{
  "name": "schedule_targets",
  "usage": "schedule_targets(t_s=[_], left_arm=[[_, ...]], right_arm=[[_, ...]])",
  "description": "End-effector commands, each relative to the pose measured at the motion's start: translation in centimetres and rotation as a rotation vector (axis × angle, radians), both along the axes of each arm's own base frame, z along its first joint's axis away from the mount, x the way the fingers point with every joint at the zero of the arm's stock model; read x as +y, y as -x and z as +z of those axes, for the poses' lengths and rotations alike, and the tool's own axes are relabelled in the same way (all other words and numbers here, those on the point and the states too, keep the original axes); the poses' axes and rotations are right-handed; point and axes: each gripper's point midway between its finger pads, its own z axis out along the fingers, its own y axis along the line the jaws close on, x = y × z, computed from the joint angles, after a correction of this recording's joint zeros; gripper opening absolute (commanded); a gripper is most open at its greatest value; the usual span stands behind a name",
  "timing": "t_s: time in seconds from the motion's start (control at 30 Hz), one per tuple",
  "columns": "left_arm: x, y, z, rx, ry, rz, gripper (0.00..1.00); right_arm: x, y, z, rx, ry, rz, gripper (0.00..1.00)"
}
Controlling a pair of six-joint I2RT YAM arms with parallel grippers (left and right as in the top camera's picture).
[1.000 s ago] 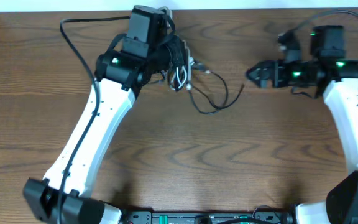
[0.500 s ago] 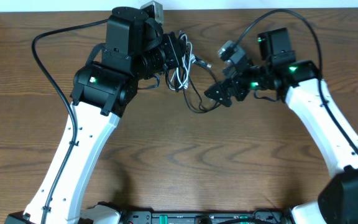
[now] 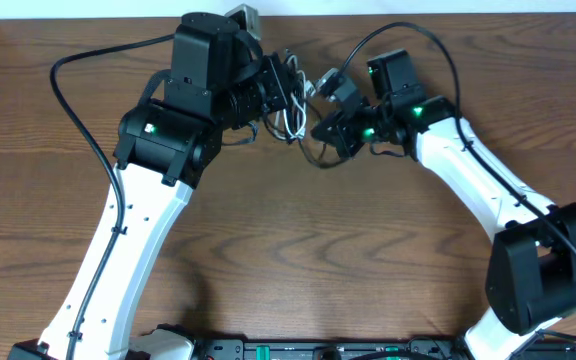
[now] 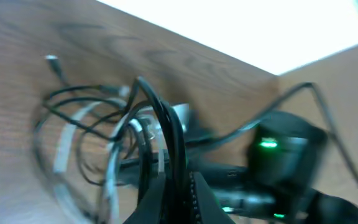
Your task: Untangle cables
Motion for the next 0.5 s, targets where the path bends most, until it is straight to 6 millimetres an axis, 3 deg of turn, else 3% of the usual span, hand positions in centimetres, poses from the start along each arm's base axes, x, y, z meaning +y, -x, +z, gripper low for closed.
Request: schedule_targets(t_s=[0.0,0.2,0.33,0.37,0.47], left_arm=[[2.8,-0.6,1.6,-0.066,-0.084,0.127,0.07],[4.1,-0.8,-0.2,-0.019,-0.157,0.185,0.07],[4.6,-0.3,-1.5,0.029,-0.193,0.19,0.07],[4.6,-0.2,-1.6,0.035,-0.197,0.19,0.07],[5.1,0.2,-2.4,0.066,-0.226,0.201,0.07]], right_arm=[[-4.1,-2.2,5.0,-0.006,-0.067,-0.205,0.01],[-10.8,-2.5,12.8,-0.09,-0.168,-0.413,0.01],[-17.1,-1.8,18.2,-0.176,-0.24,-0.595,0.01],[-17.6,-1.7,18.5,-0.181,-0.244,-0.609,0.01],[-21.7,-0.9,20.5,-0.211,-0.273,-0.726,0.01]])
